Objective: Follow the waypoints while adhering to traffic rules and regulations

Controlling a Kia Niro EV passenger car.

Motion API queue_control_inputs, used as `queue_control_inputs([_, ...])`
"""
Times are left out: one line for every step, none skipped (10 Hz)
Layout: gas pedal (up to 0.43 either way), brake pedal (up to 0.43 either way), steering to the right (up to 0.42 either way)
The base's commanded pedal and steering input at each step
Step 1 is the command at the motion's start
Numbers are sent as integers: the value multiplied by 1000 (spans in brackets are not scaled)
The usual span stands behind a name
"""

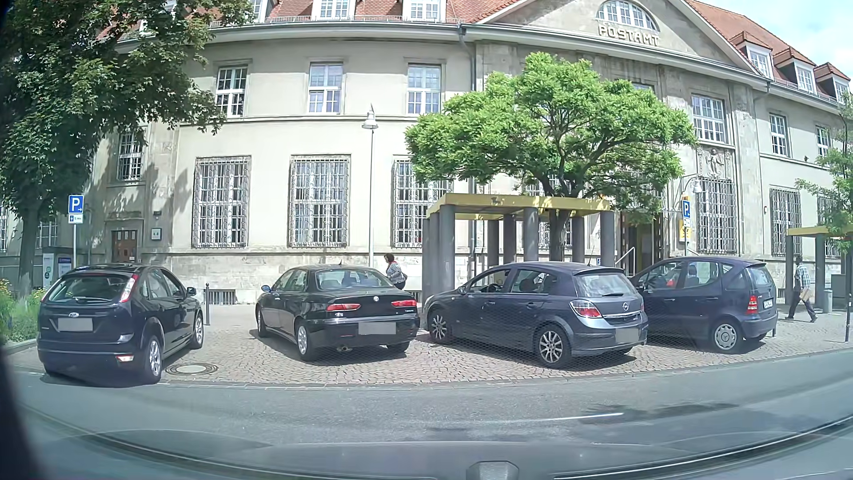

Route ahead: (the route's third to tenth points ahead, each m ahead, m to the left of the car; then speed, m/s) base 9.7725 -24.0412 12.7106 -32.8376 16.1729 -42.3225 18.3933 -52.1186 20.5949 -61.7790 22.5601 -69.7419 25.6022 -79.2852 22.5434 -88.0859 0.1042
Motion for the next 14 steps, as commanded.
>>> queue_control_inputs([0,226,735])
queue_control_inputs([0,226,736])
queue_control_inputs([0,226,738])
queue_control_inputs([0,226,740])
queue_control_inputs([0,232,741])
queue_control_inputs([0,232,744])
queue_control_inputs([0,232,744])
queue_control_inputs([0,226,745])
queue_control_inputs([0,226,745])
queue_control_inputs([0,122,748])
queue_control_inputs([0,30,751])
queue_control_inputs([0,30,752])
queue_control_inputs([0,30,753])
queue_control_inputs([0,30,754])
